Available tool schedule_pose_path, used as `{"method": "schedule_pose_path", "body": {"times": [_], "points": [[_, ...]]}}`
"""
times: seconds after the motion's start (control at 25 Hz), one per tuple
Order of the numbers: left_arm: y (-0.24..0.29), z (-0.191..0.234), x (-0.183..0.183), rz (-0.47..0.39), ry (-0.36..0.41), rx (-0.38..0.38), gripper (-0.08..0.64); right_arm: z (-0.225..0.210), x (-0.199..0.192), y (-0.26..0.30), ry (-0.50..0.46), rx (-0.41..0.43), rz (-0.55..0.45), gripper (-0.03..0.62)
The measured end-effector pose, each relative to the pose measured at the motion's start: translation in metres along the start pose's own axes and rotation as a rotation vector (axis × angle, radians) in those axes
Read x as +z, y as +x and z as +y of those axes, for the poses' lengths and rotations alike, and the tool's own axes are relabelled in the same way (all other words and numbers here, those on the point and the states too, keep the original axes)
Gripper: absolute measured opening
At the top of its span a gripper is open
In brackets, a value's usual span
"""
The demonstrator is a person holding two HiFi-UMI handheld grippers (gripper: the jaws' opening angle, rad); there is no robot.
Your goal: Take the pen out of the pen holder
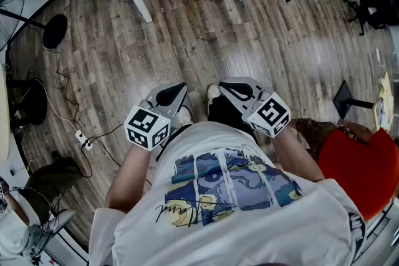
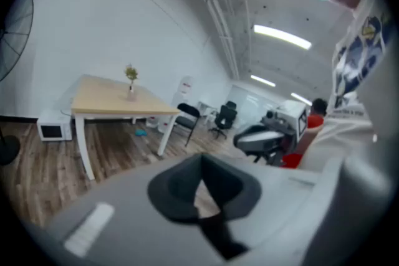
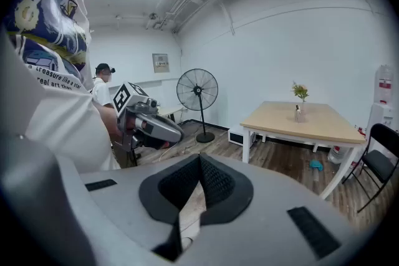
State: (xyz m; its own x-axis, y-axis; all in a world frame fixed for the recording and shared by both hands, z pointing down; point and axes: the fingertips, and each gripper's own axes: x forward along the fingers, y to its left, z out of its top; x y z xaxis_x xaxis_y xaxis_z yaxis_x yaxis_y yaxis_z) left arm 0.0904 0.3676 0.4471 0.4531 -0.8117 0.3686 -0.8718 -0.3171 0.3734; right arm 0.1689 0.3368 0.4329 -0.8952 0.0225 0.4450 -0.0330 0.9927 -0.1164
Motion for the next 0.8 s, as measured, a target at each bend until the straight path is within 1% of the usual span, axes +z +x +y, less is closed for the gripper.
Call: {"method": "schedule_pose_path", "body": {"times": [0.16,0.28,0.4,0.56,0.8], "points": [[0.028,0.023,0.018,0.009,0.013,-0.018,0.006,-0.041,0.004,0.013,0.032,-0.026,-0.003,0.006],[0.051,0.048,0.042,0.024,0.029,0.001,0.006,-0.086,0.013,0.028,0.059,-0.016,-0.026,0.006],[0.078,0.074,0.075,0.046,0.039,0.029,0.006,-0.138,0.034,0.043,0.057,0.001,-0.058,0.006],[0.123,0.099,0.125,0.054,0.075,0.039,0.006,-0.206,0.057,0.051,0.060,0.017,-0.075,0.008],[0.196,0.127,0.179,0.027,0.117,0.050,0.006,-0.290,0.056,0.049,0.126,-0.003,-0.094,0.009]]}}
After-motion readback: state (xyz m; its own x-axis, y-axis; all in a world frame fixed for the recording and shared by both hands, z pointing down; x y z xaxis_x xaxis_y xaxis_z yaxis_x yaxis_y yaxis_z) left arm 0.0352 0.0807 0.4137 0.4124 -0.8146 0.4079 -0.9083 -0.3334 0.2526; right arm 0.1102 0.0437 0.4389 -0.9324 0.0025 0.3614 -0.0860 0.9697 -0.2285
